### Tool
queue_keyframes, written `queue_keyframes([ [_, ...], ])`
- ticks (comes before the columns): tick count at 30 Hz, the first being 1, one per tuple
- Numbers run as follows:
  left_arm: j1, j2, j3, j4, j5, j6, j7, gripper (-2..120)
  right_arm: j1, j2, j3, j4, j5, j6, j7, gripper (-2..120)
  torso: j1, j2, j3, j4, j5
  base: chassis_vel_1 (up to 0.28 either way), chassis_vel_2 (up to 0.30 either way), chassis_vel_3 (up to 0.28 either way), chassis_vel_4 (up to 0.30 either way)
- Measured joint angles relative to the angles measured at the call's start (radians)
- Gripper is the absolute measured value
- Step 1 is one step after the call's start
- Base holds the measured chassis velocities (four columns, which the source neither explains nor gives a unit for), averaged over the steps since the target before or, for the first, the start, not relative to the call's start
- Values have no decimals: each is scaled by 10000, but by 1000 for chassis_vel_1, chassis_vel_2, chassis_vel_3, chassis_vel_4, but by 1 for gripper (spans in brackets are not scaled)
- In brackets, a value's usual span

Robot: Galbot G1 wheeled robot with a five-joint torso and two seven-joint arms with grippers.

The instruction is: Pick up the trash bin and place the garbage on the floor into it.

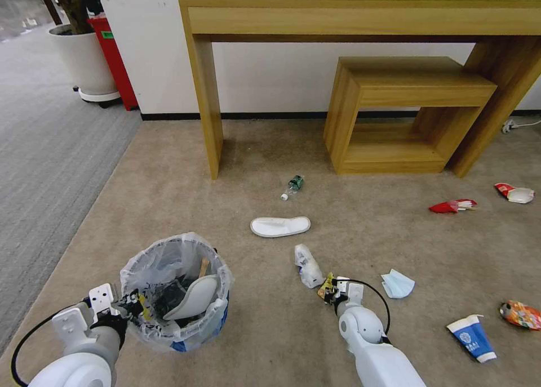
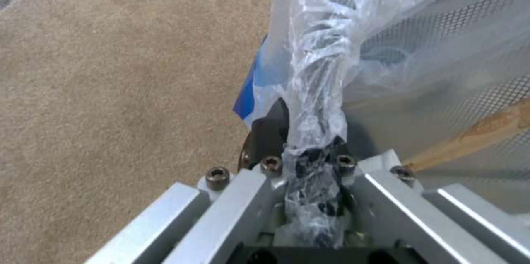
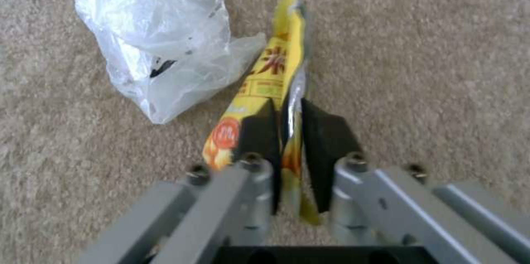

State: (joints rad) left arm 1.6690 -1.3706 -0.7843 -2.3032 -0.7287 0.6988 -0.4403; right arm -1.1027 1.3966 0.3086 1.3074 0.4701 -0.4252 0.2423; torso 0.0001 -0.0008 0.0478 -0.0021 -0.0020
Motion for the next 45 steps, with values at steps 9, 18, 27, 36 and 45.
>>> queue_keyframes([
  [9, -80, -38, 57, 91, 89, -1, -2, 1, -64, -144, -148, 316, 109, 275, -124, 0, 0, 1, 0, 0, 0, 0, 0, 0, 0],
  [18, -106, -58, 95, 199, 105, 0, -6, 1, -1088, -707, -515, 3457, 152, 1495, -770, 0, 0, 0, 0, -1, -1, 0, 0, 0, 0],
  [27, -174, -184, 278, 251, 198, 26, -8, 1, -1591, -1057, -802, 6026, 196, 2414, -2107, 0, 0, 1, 0, -1, -1, 0, 0, 0, 0],
  [36, -99, -433, 507, 169, 156, 129, -9, 1, -977, -783, -1456, 4720, 955, 5933, -7101, 0, 0, 0, 0, 0, 0, 0, 0, 0, 0],
  [45, -123, -579, 616, 62, 138, 192, -9, 1, -706, -502, -2289, 3681, 1329, 7429, -9625, 0, 0, 1, 1, 0, 0, 0, 0, 0, 0],
])
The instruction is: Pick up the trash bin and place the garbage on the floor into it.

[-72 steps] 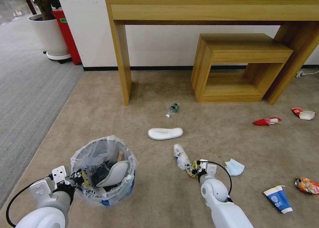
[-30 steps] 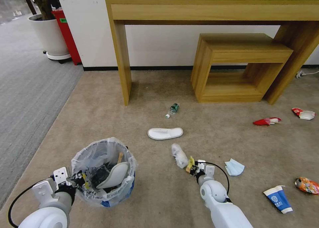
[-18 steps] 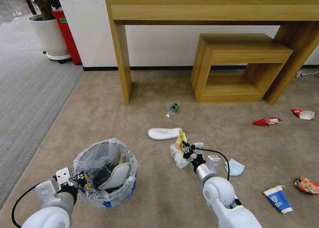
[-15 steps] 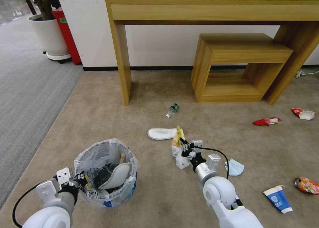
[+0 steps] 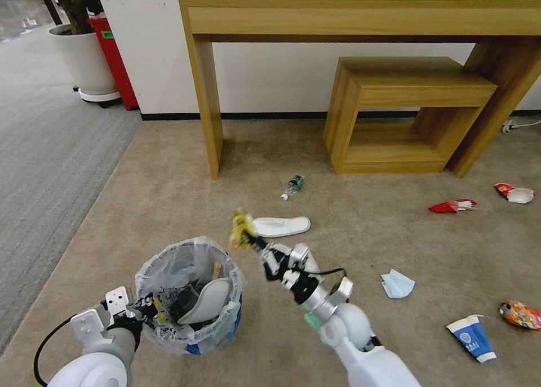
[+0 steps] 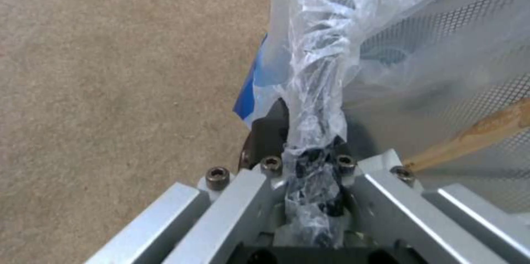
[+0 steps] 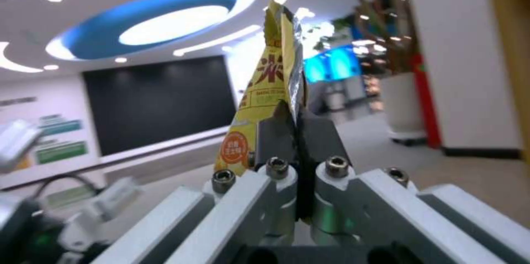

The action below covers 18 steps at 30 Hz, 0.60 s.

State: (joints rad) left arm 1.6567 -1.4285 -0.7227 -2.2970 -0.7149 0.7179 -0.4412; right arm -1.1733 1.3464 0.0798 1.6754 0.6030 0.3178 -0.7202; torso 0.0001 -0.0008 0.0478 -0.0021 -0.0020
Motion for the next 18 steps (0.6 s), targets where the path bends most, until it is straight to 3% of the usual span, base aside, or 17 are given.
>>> queue_keyframes([
  [8, 11, -123, 133, -153, 46, 49, -16, 1, 327, -164, -569, -106, -470, 331, -873, 0, 0, 0, -1, 0, -1, 0, 0, 0, 0],
  [18, 187, -209, 253, -484, 138, 81, -13, 1, 545, -43, -774, -529, -2330, 592, -726, 0, 0, 0, 0, 0, 0, 0, 0, 0, 0],
])
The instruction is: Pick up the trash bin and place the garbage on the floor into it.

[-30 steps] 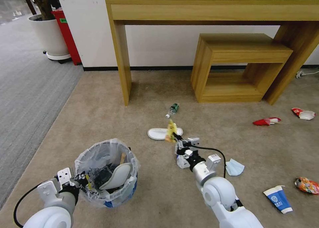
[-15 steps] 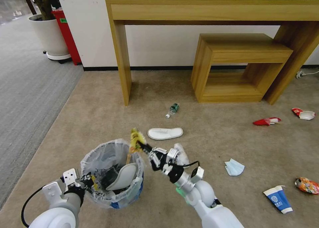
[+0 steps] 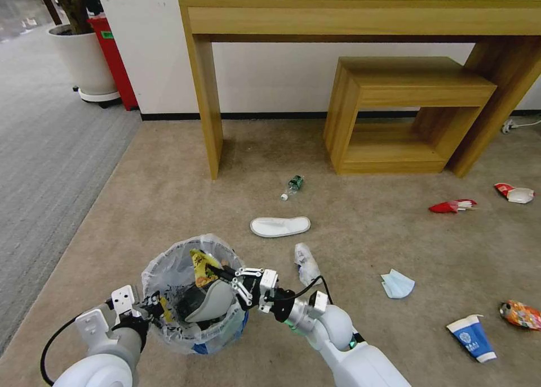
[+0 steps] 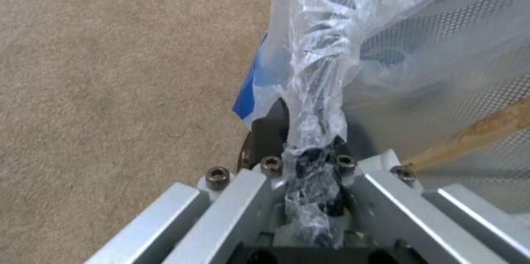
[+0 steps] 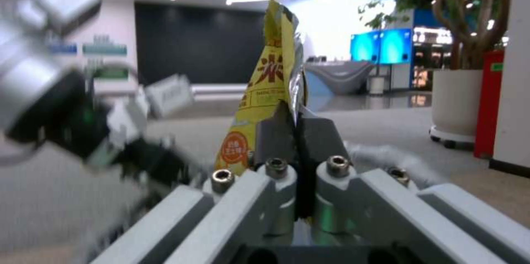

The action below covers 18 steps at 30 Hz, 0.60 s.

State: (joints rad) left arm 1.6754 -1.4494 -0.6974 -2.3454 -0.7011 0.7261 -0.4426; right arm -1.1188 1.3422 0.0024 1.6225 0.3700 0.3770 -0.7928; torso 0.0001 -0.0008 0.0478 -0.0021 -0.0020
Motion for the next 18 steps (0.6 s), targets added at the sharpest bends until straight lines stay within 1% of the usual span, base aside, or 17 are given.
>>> queue_keyframes([
  [1, 12, -5, 5, -34, 1, 2, 1, 1, 1, -9, 0, -5, -132, 7, 0, 3, 0, 0, 0, 1, 0, 0, 0, 0, 0],
  [2, 34, -11, 10, -92, 2, 6, 5, 1, -22, -41, -10, -5, -317, 17, -1, 10, 0, 0, 0, 0, 0, 0, 0, 0, 0],
  [3, 42, -13, 11, -109, 2, 7, 7, 1, -44, -55, -17, -2, -348, 16, -5, 14, 0, 0, 0, 0, 0, 0, 0, 0, 0],
  [4, 42, -13, 11, -109, 2, 7, 7, 1, -44, -55, -17, -2, -348, 16, -5, 14, 0, 0, 0, 0, 0, 0, 0, 0, 0],
  [6, 79, -6, 8, -134, 5, 8, 11, 1, -114, -89, -1, 20, -414, 16, -29, 25, 0, 0, 0, 0, 0, 0, 0, 0, 0],
  [7, 92, 4, -1, -134, 6, 7, 14, 1, -135, -99, 14, 23, -428, 16, -33, 28, 0, 0, 0, 0, 0, 0, 0, 0, 0],
  [8, 92, 4, -1, -134, 6, 7, 14, 1, -135, -99, 14, 23, -428, 16, -33, 28, 0, 0, 0, 0, 0, 0, 0, 0, 0],
  [10, 115, 36, -28, -135, 6, 8, 18, 1, -179, -127, 54, 50, -426, 16, -28, 39, 0, 0, 0, 0, 0, 0, 0, 0, 0],
  [11, 121, 46, -35, -135, 6, 8, 21, 1, -195, -135, 77, 72, -417, 14, -11, 41, 0, 0, 0, 0, 0, 0, 0, 0, 0],
  [12, 121, 46, -35, -135, 6, 8, 21, 1, -195, -135, 77, 72, -417, 14, -11, 41, 0, 0, 0, 0, 0, 0, 0, 0, 0],
  [14, 131, 71, -54, -135, 6, 7, 28, 1, -240, -146, 148, 139, -372, 12, 95, 52, 0, 0, 0, 0, 0, 0, 0, 0, 0],
  [15, 132, 96, -89, -129, -5, 7, 34, 1, -308, -150, 237, 241, -223, -5, 353, 59, 0, 0, 0, 0, 0, 0, 0, 0, 0],
  [17, 132, 111, -108, -119, -14, 6, 35, 1, -333, -151, 271, 285, -140, -16, 470, 61, 0, 0, 0, 0, 0, 0, 0, 0, 0],
  [18, 126, 143, -148, -84, -29, 3, 39, 1, -378, -155, 332, 373, 33, -42, 753, 65, 0, 0, 0, 0, 0, 0, 0, 0, 0],
])
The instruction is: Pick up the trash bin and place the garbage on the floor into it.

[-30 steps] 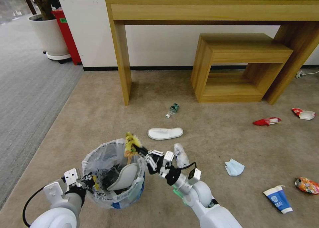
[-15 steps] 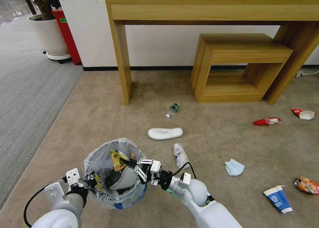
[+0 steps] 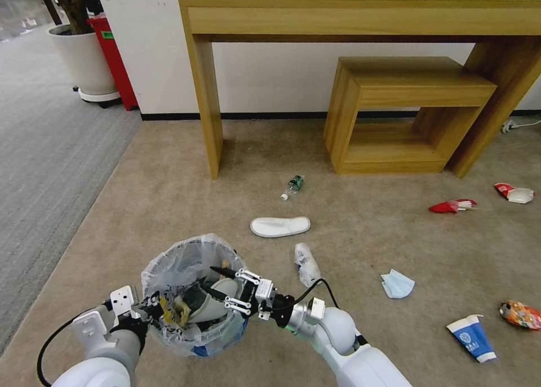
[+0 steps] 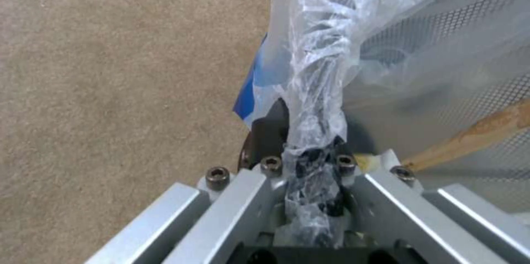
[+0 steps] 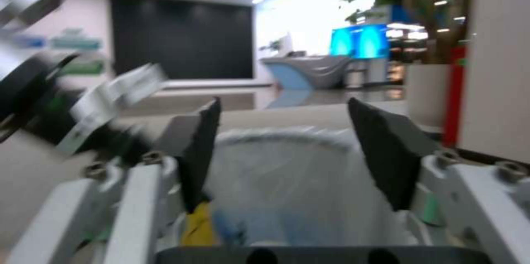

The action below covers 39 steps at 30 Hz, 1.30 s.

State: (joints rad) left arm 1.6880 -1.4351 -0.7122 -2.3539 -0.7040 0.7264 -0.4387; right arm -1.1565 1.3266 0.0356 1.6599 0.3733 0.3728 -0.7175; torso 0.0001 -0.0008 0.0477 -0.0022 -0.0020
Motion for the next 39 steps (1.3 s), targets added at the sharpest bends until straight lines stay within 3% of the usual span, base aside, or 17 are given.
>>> queue_keyframes([
  [2, -55, 99, -116, 90, -36, -1, 10, 1, -119, -60, 86, 221, 337, -85, 856, 78, 0, 0, 1, 1, 0, 0, 0, 0, 0],
  [5, -109, 189, -222, 134, -82, -5, 11, 1, -231, -103, 253, 432, 458, -226, 1484, 84, 0, 0, 1, 1, 0, 0, 0, 0, 0],
  [9, -196, 326, -426, 155, -259, -6, 11, 1, -346, -111, 1335, 603, 402, -276, 2914, 98, 0, 0, 1, 0, 0, 0, 0, 0, 0],
  [11, -286, 313, -452, 178, -265, -7, 11, 1, -328, -125, 1840, 430, 388, -197, 3931, 100, 0, 0, 1, 0, 2, 0, 0, 0, 0],
  [15, -355, 325, -449, 215, -297, -12, 12, 1, -394, -203, 2426, 306, 583, -206, 4951, 100, 0, 0, 1, 0, 2, 0, 0, 0, 0],
  [25, -625, 355, -721, 250, -110, -151, 109, 1, -681, -114, 3885, -362, 222, -164, 5714, 100, 0, 0, 1, -1, 3, 0, 0, 0, 0],
  [29, -614, 449, -801, 434, 449, -362, 312, 1, -712, -99, 4037, -434, 172, -54, 6161, 100, 1, 0, 1, 0, 0, 0, 0, 0, 0],
  [39, -614, 515, -992, 533, 571, -448, 343, 1, -736, -53, 4216, -541, 59, 111, 6202, 100, 0, 0, 1, 1, 0, 0, 0, 0, 0],
])
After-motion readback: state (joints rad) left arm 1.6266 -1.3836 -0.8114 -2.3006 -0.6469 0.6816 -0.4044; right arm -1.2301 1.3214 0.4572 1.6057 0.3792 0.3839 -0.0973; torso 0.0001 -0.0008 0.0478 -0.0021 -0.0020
